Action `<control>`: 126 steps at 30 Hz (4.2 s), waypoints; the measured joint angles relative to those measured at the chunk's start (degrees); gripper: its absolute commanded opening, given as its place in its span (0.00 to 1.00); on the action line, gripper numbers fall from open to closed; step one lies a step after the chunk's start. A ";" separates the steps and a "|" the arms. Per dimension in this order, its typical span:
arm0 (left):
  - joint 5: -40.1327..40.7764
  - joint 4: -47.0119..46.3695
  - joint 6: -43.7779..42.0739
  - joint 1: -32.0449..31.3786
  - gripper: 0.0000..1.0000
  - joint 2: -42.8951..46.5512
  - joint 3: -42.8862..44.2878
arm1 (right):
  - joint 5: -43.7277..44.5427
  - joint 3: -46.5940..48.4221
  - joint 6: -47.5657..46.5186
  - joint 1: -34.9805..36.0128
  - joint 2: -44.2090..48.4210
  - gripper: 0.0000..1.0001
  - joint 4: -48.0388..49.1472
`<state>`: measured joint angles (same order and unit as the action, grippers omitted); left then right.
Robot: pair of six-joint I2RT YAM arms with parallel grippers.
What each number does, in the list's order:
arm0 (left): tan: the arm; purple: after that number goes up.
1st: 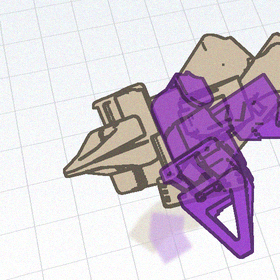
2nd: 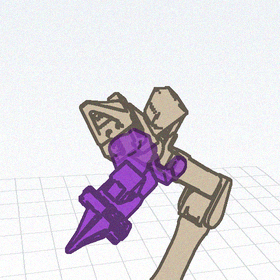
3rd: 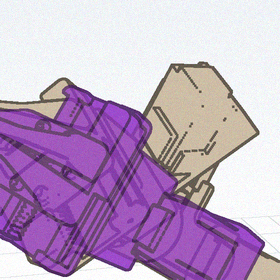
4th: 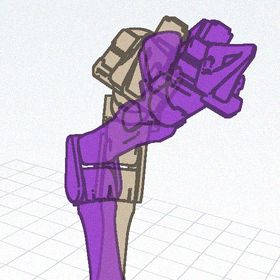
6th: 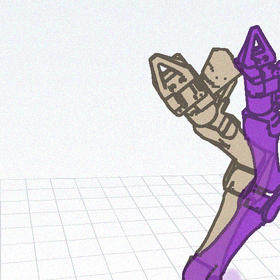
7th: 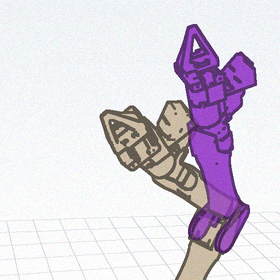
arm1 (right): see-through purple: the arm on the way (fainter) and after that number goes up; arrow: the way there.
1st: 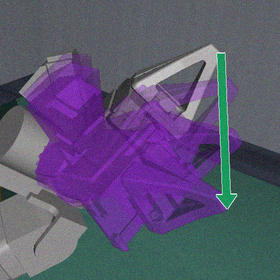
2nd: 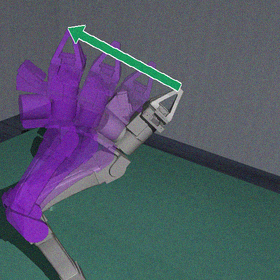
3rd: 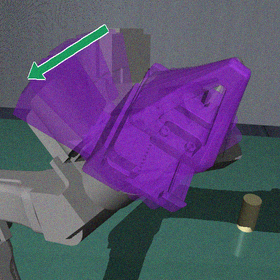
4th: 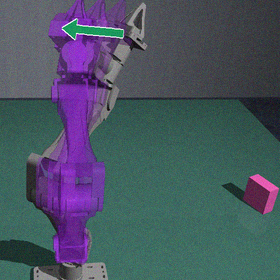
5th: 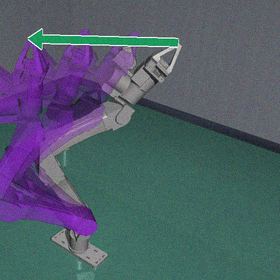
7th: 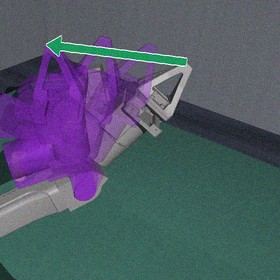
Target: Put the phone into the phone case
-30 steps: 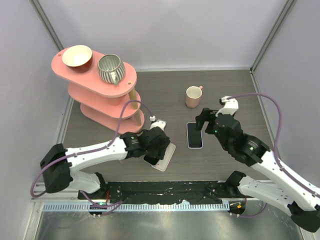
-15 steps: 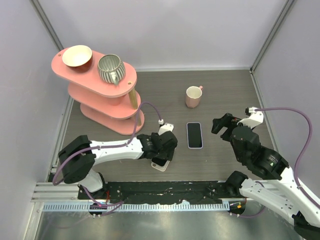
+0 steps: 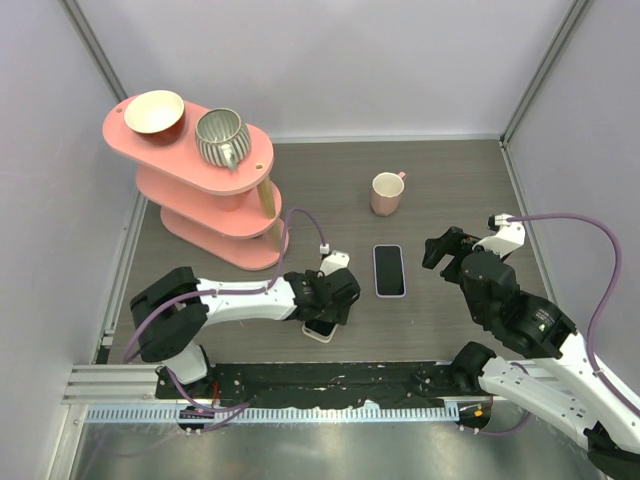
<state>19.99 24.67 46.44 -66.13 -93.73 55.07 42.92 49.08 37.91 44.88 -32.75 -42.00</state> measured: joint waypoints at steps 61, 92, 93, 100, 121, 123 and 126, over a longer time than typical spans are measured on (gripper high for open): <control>2.97 6.47 3.69 -4.04 0.76 1.11 0.90 | -4.07 -0.02 1.29 0.00 -0.96 0.88 -0.04; 0.37 8.22 4.48 2.25 0.61 19.80 -0.76 | -21.44 -9.90 13.25 0.07 -4.46 0.46 5.79; -0.52 8.04 4.44 3.65 0.57 21.64 -1.62 | -23.21 -12.22 14.84 0.28 -4.61 0.44 7.06; -6.86 6.01 4.09 10.08 0.42 28.04 -10.40 | -29.77 -24.09 25.00 7.89 -9.68 0.37 15.54; -17.68 -10.36 7.61 11.13 0.30 21.92 -24.90 | -22.69 -18.91 26.05 16.50 -33.11 0.37 24.76; -17.70 -11.41 7.65 11.13 0.30 21.46 -24.90 | -21.99 -18.62 25.64 16.50 -34.32 0.37 24.81; -17.70 -12.24 7.74 11.13 0.30 21.14 -24.90 | -21.33 -17.86 25.07 16.50 -36.26 0.37 24.98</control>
<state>2.28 12.43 54.17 -55.00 -72.60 30.17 21.58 31.22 62.98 61.39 -69.01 -17.02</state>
